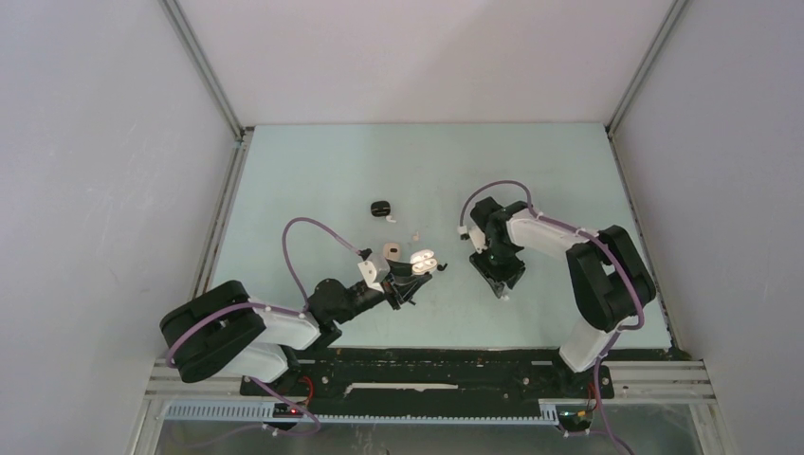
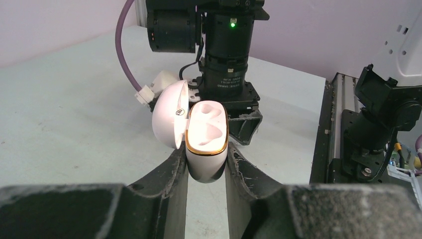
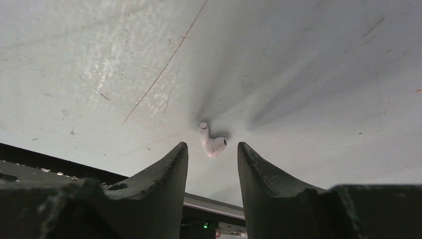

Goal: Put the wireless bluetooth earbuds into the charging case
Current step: Pick up the earbud from the center of the board.

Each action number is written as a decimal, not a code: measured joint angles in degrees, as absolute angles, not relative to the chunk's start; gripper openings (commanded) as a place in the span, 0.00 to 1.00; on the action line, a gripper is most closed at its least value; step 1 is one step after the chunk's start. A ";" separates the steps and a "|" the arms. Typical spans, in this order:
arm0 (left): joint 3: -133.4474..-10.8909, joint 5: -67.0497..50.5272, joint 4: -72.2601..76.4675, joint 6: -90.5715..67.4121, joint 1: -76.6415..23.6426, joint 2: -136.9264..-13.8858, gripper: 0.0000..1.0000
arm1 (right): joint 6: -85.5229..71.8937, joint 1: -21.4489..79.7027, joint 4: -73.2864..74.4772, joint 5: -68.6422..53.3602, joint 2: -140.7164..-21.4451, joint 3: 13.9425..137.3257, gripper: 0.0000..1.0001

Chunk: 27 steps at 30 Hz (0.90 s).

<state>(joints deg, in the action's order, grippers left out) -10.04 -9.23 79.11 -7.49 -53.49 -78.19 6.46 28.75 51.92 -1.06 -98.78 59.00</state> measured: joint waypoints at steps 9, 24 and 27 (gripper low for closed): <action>-10.04 -9.23 79.07 -7.46 -53.49 -77.91 0.01 | 5.43 22.70 51.05 -2.52 -98.48 61.43 0.39; -10.04 -9.23 78.15 -7.46 -53.49 -77.08 0.01 | 5.45 25.93 51.62 -1.19 -103.96 62.63 0.44; -10.04 -9.23 77.82 -7.46 -53.49 -76.86 0.01 | 6.11 28.29 51.72 -0.62 -103.92 62.46 0.45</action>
<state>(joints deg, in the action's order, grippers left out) -10.04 -9.23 77.82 -7.46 -53.49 -76.86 6.11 28.29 51.72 -0.62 -103.92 62.46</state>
